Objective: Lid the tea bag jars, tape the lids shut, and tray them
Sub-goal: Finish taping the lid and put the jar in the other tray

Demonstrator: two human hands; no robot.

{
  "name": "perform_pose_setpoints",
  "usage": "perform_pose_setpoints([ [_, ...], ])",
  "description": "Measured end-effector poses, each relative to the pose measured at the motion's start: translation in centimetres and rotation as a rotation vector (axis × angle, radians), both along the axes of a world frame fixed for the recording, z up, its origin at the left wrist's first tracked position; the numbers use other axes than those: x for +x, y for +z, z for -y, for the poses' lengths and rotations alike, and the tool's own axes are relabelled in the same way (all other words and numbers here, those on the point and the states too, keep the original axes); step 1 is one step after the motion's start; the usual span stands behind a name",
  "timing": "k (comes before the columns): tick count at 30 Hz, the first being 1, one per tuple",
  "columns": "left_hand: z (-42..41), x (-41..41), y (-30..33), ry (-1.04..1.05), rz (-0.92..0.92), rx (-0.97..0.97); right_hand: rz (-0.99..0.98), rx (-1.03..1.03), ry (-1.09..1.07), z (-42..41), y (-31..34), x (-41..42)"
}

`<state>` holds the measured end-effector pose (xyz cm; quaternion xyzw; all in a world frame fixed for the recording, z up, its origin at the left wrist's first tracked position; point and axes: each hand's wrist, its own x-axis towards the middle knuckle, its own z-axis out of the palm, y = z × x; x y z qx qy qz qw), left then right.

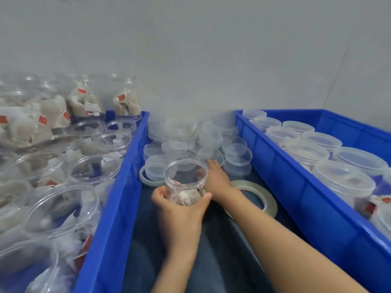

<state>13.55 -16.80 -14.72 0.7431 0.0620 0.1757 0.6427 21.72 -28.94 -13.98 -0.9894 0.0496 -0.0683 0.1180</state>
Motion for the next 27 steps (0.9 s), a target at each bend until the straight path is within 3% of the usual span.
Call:
perform_pose_setpoints([
  [3, 0.0, -0.1, -0.1, -0.017, -0.001, -0.004, -0.118, -0.089, -0.039, 0.2, -0.1, 0.7],
  [5, 0.0, -0.1, -0.1, -0.025, -0.005, -0.011, 0.013, 0.037, -0.065, 0.1, 0.2, 0.1],
  [9, -0.2, -0.5, 0.0, -0.038, -0.015, 0.083, 0.645, 0.572, -0.241, -0.3, 2.9, -4.3],
  [12, 0.1, -1.7, 0.3, -0.052, 0.056, 0.228, 0.935, 1.330, -0.311, 0.6, 5.7, -8.9],
  [13, 0.1, -2.2, 0.6, -0.057, 0.072, 0.267, 0.940, 1.521, -0.270, 1.0, 6.6, -10.3],
  [17, -0.1, -3.0, 1.0, -0.141, 0.176, 0.183, 0.581, 1.808, -0.072, -0.2, 7.0, -12.5],
  [20, -0.7, -3.0, 1.2, -0.189, 0.258, 0.108, 0.457, 1.729, -0.049, -1.8, 6.3, -12.6],
  [24, -1.0, -2.7, 1.0, -0.182, 0.261, 0.029, 0.536, 1.356, -0.099, -2.7, 5.3, -12.6],
  [27, -0.7, -2.0, 1.0, -0.181, 0.298, 0.017, 0.559, 1.251, -0.058, -3.2, 4.9, -12.6],
])
